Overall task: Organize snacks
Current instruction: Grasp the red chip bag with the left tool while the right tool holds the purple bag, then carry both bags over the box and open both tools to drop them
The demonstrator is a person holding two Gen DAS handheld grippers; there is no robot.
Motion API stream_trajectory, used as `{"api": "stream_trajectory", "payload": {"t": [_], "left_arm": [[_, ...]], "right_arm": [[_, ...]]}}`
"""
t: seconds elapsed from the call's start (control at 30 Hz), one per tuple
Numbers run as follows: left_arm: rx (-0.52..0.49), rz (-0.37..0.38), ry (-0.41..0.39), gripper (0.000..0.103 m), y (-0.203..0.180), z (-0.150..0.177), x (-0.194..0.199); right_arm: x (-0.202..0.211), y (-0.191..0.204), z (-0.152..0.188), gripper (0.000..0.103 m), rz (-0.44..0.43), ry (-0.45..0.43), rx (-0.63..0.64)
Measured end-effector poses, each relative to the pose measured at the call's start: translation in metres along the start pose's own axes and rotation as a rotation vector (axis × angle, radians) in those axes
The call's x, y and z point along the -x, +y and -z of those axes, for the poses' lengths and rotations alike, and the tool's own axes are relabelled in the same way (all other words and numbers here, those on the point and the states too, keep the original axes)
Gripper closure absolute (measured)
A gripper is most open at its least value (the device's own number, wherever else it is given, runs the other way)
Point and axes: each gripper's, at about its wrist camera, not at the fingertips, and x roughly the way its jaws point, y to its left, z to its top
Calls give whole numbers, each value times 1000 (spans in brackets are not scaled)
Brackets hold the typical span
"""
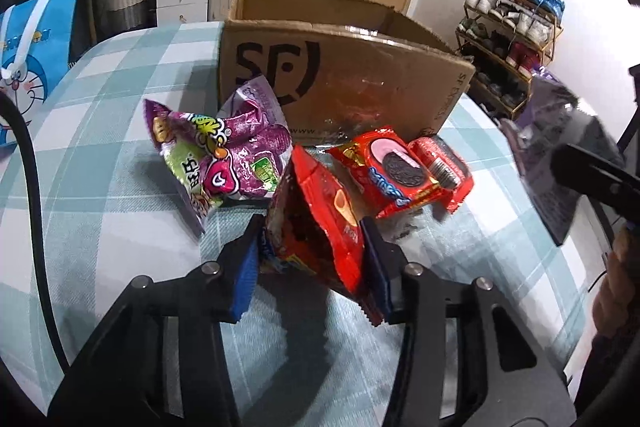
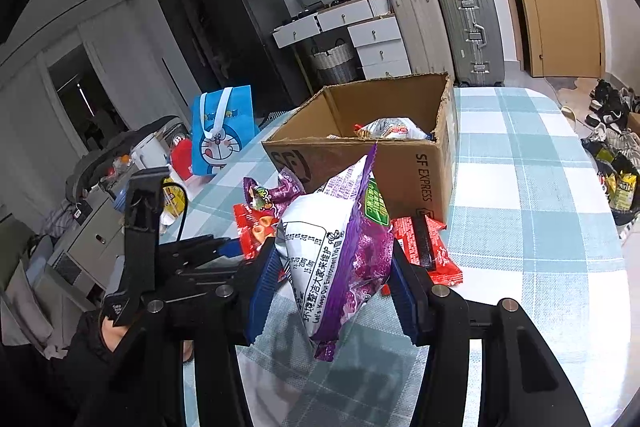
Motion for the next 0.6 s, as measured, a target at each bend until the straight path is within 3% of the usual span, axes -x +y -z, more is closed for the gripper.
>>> {"api": "stream_trajectory", "payload": {"t": [0.6], "left_arm": [[13, 60, -160, 60, 7, -14, 72]], "right_arm": [[-1, 1, 4, 51, 4, -29, -5]]}}
